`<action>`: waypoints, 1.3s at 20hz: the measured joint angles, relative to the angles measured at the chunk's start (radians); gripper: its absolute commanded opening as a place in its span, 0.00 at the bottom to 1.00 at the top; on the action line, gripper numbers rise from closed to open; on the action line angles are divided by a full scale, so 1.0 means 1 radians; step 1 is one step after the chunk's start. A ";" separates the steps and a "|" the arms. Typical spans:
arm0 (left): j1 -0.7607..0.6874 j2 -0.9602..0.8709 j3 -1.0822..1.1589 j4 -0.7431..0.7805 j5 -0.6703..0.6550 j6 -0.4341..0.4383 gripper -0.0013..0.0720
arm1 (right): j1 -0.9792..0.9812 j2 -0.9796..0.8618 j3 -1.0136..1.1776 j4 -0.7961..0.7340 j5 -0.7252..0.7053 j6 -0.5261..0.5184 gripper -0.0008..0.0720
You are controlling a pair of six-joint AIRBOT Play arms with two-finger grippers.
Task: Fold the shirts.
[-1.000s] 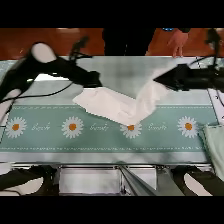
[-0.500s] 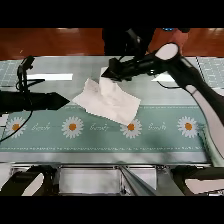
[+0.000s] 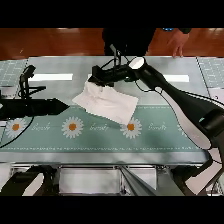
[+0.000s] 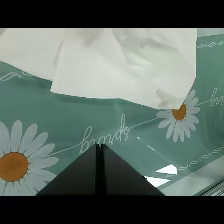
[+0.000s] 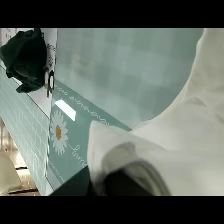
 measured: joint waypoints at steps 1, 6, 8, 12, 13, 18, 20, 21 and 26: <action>0.000 -0.010 -0.001 0.000 0.008 0.000 0.04 | 0.010 -0.012 0.001 0.015 -0.015 -0.010 0.58; 0.014 -0.068 0.002 0.000 0.058 0.010 0.04 | -0.012 -0.023 0.004 0.051 0.024 -0.016 0.58; 0.056 -0.079 0.034 0.000 0.082 0.013 0.04 | -0.075 0.008 0.004 0.049 0.131 -0.005 0.58; 0.223 -0.083 0.167 -0.005 0.095 0.002 0.04 | -0.238 0.195 -0.006 -0.225 0.405 0.056 0.58; 0.260 -0.080 0.194 -0.021 0.095 -0.005 0.04 | -0.265 0.264 -0.028 -0.361 0.459 0.084 0.58; 0.293 -0.076 0.214 -0.103 0.030 0.021 0.04 | -0.327 0.692 -0.454 -0.971 0.423 0.338 0.59; 0.243 -0.076 0.169 -0.121 0.003 0.039 0.04 | -0.335 0.795 -0.675 -0.982 0.280 0.414 0.59; 0.213 -0.076 0.140 -0.124 0.003 0.043 0.04 | -0.337 0.820 -0.773 -0.940 0.200 0.431 0.59; 0.063 -0.079 -0.005 -0.136 0.031 0.053 0.04 | -0.341 0.717 -0.999 -0.503 -0.064 0.241 0.59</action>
